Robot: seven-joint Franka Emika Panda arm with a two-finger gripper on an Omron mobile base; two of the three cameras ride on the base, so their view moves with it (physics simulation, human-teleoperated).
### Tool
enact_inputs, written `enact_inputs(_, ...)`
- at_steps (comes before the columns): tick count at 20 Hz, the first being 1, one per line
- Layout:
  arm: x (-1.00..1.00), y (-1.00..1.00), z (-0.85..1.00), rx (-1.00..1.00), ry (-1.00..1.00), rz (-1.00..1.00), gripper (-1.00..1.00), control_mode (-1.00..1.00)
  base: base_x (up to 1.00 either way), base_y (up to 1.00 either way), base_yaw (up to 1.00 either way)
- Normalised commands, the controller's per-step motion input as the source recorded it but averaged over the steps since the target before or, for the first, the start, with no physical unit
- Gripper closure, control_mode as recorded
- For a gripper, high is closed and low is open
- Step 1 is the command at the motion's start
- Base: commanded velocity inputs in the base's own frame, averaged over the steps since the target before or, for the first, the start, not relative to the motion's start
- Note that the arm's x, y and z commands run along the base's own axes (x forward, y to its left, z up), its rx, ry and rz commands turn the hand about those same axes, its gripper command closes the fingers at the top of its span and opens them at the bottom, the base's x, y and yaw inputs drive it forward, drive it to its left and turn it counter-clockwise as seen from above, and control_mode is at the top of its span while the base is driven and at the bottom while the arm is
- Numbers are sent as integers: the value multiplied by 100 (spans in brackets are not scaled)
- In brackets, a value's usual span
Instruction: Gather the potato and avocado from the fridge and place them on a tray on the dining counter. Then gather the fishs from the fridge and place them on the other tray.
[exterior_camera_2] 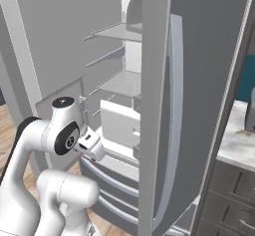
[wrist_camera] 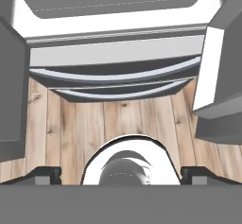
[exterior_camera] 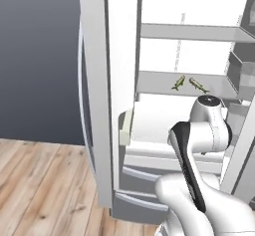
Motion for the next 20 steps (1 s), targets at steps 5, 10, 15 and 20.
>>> enact_inputs(5, 0, 0, 0, 0, 0, 0, -100, 100, 20, -18, -16)
enact_inputs(10, 0, 0, 0, 0, 0, 0, -100, 100, 26, -14, -17)
enact_inputs(15, 0, 0, 0, 0, 0, 0, -100, 100, 33, -8, -17)
enact_inputs(20, 0, 0, 0, 0, 0, 0, -100, 100, 33, -1, -17)
